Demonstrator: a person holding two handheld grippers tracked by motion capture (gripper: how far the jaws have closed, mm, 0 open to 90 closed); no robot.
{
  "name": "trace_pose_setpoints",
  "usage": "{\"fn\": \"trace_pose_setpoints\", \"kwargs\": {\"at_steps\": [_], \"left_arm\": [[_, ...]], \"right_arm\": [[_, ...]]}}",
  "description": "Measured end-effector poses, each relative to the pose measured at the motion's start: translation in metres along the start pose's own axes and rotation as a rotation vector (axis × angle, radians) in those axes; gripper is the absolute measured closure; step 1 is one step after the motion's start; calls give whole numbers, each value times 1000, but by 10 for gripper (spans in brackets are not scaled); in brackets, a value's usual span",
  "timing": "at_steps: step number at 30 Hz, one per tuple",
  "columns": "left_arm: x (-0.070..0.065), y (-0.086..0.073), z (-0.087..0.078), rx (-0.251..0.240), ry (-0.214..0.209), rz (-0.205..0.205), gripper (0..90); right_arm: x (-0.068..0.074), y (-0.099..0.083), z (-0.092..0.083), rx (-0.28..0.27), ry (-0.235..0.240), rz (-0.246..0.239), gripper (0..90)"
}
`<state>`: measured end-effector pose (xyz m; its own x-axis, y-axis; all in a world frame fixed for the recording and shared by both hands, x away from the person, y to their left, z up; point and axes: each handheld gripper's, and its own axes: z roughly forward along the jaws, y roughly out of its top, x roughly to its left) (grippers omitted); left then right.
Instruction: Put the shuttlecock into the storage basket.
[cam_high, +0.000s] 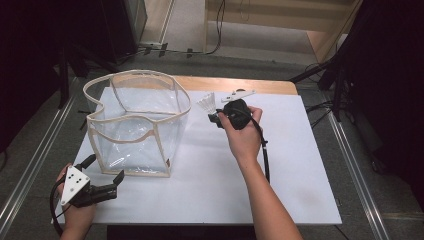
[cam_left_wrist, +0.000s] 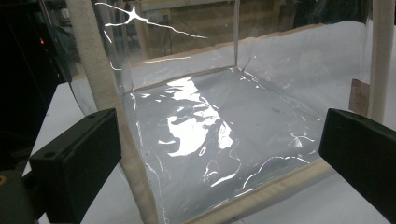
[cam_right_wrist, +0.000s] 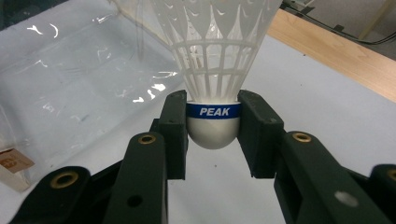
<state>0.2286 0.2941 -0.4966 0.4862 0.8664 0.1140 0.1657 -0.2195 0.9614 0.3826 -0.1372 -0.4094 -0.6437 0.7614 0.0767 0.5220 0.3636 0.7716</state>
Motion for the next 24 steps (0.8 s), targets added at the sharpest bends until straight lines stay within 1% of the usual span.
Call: {"fn": "trace_pose_setpoints", "kwargs": {"at_steps": [6,14,22,24], "left_arm": [[0,0,0,1,1,0,0],[0,0,0,1,0,1,0],[0,0,0,1,0,0,0],[-1,0,0,2,0,1,0]], "right_arm": [[1,4,-7,-25,1,-7,632],[1,10,-16,-70,-1,2,632],[4,16,-22,-100,-5,-16,632],[5,18,-24,-111,0,-11,632]]}}
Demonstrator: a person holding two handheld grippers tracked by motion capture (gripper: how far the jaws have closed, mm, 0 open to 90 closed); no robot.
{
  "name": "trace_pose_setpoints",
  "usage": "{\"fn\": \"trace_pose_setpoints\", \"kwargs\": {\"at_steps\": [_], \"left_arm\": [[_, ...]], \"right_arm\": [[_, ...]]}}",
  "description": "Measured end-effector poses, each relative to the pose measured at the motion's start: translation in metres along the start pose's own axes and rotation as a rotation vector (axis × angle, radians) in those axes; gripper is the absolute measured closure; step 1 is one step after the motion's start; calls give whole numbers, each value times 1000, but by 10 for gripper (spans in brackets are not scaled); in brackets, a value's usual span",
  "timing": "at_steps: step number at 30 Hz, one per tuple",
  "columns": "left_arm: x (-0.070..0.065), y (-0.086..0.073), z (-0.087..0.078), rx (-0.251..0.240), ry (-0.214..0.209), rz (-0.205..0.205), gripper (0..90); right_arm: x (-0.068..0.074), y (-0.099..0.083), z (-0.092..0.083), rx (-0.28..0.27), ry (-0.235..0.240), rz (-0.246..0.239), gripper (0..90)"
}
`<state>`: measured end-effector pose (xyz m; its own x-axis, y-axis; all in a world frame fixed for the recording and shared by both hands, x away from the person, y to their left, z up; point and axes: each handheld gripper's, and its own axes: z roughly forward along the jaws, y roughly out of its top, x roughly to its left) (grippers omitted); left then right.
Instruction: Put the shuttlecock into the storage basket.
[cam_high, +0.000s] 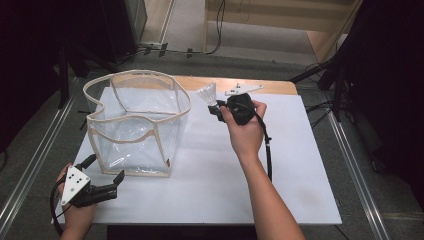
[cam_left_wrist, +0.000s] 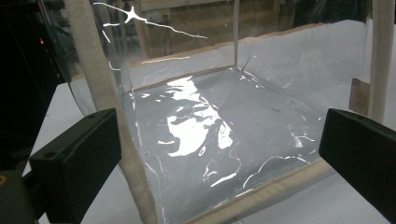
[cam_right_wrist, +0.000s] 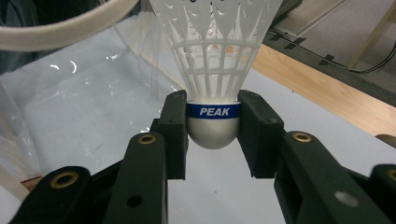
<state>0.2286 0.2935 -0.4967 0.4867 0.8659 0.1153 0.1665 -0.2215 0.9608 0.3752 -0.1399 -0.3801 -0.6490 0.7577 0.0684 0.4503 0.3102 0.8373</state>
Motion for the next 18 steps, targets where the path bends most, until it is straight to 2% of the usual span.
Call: {"fn": "trace_pose_setpoints", "kwargs": {"at_steps": [18], "left_arm": [[1,0,0,-1,-1,-1,0]], "right_arm": [[5,13,-10,-60,-3,-10,632]]}}
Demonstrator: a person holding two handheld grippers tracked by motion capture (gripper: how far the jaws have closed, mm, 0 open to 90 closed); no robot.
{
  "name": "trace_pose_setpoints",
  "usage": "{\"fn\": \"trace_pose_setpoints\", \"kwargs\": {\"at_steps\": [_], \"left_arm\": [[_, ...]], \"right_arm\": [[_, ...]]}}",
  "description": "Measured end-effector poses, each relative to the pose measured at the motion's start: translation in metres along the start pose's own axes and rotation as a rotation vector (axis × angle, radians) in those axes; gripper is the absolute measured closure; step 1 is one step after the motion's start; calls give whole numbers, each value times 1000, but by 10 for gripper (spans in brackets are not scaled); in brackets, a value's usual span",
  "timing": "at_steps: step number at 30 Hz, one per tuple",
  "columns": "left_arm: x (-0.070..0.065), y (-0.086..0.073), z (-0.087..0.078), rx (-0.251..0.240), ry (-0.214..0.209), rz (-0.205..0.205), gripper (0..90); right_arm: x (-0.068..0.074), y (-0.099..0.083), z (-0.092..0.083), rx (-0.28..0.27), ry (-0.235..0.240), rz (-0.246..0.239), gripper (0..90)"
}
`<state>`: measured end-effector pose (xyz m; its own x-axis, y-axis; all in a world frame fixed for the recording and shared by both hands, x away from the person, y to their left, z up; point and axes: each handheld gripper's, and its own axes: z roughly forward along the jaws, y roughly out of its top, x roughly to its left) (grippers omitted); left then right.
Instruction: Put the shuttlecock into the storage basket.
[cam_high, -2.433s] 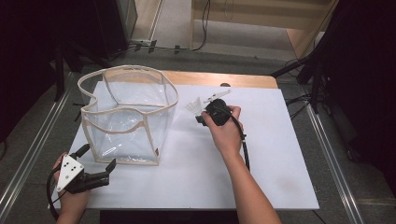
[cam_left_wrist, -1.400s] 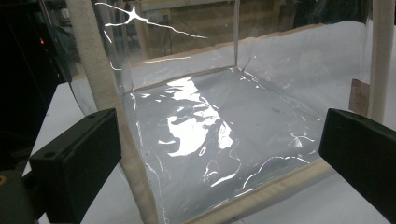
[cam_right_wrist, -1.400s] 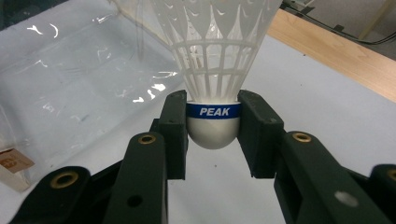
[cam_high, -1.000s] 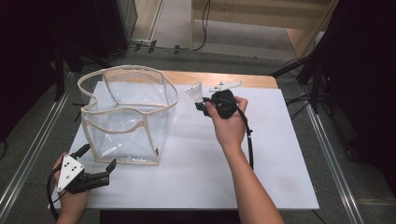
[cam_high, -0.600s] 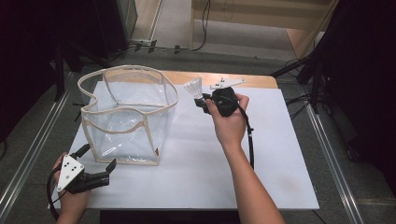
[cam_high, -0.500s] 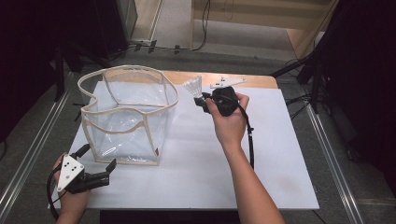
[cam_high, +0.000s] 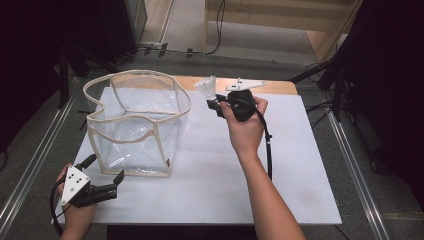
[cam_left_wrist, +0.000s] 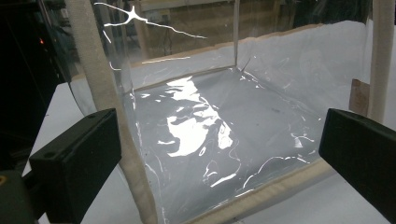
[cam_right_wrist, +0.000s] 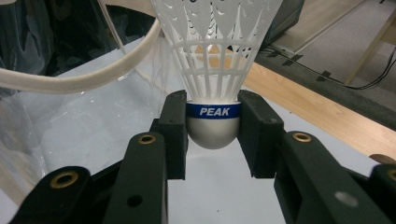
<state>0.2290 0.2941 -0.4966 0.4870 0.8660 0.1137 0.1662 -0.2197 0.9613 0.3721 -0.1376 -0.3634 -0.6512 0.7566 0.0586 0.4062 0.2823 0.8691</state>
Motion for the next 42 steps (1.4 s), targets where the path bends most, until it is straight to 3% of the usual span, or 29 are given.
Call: {"fn": "trace_pose_setpoints", "kwargs": {"at_steps": [22,42], "left_arm": [[0,0,0,-3,-2,-2,0],[0,0,0,-1,-3,-1,0]], "right_arm": [[15,19,-5,-63,30,-25,631],[27,27,-4,-82,49,-48,631]]}}
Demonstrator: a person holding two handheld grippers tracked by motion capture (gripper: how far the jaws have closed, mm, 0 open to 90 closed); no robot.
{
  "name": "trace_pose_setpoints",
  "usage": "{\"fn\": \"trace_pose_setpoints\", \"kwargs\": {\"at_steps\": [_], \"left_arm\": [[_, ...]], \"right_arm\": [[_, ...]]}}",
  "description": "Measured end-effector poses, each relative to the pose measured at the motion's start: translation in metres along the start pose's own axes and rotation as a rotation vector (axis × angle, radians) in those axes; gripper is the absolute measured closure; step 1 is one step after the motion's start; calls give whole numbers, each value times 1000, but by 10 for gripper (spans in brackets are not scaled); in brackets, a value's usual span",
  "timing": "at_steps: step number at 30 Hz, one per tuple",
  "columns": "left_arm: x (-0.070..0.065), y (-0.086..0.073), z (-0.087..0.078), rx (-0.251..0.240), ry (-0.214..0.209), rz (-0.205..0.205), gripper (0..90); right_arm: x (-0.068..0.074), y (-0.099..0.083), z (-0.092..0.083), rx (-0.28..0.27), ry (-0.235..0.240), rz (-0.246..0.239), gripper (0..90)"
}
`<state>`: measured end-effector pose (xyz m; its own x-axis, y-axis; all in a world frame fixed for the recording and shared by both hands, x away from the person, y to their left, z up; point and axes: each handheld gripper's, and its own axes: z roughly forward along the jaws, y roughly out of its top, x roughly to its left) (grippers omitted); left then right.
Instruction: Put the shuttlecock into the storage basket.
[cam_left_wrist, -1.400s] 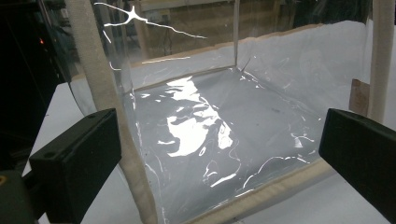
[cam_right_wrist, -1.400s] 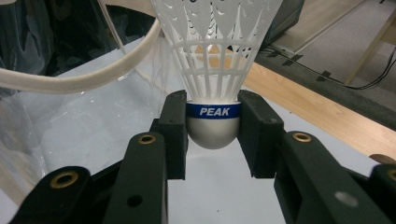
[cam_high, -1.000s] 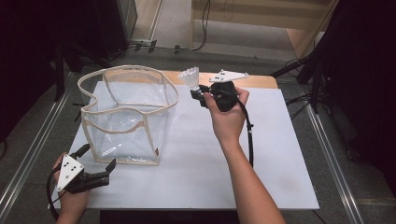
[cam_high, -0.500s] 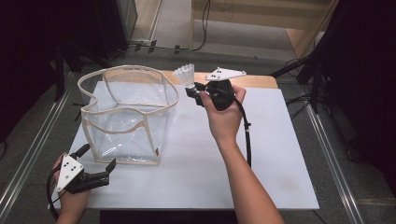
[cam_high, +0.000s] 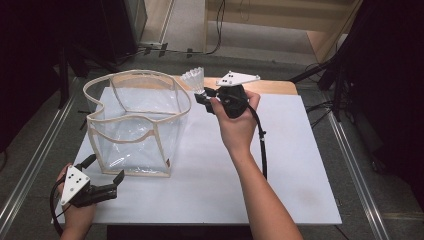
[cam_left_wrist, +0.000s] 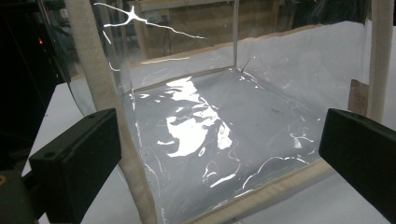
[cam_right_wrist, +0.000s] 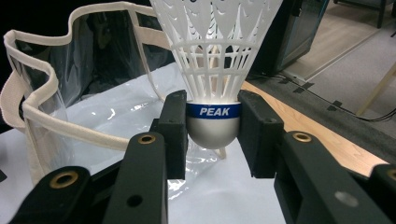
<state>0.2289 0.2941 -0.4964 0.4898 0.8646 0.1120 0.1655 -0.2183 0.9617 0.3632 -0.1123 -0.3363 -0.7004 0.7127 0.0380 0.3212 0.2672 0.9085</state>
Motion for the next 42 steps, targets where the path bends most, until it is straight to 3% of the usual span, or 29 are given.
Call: {"fn": "trace_pose_setpoints", "kwargs": {"at_steps": [42], "left_arm": [[-1,0,0,2,-2,-1,0]], "right_arm": [[26,7,20,-11,77,-19,631]]}}
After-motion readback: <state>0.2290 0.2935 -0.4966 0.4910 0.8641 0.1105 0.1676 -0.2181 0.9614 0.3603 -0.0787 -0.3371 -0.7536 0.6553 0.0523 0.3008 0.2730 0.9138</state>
